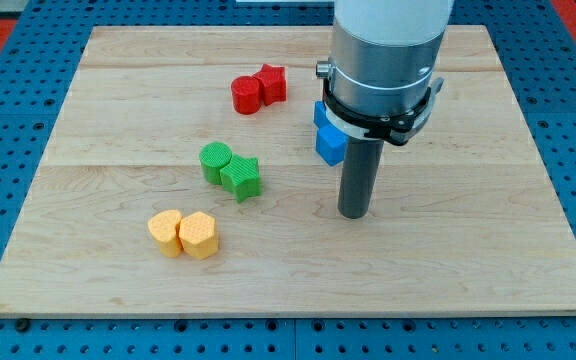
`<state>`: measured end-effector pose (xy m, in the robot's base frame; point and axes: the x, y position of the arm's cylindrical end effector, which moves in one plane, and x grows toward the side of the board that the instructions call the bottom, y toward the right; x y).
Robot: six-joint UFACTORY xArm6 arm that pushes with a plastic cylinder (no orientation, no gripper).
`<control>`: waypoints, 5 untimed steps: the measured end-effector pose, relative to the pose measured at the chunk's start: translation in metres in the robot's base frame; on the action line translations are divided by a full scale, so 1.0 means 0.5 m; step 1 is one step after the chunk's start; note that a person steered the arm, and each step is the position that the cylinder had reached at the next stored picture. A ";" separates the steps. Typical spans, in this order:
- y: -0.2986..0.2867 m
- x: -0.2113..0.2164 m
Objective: Move your arm to the bottom center of the board
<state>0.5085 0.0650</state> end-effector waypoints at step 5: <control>-0.035 0.104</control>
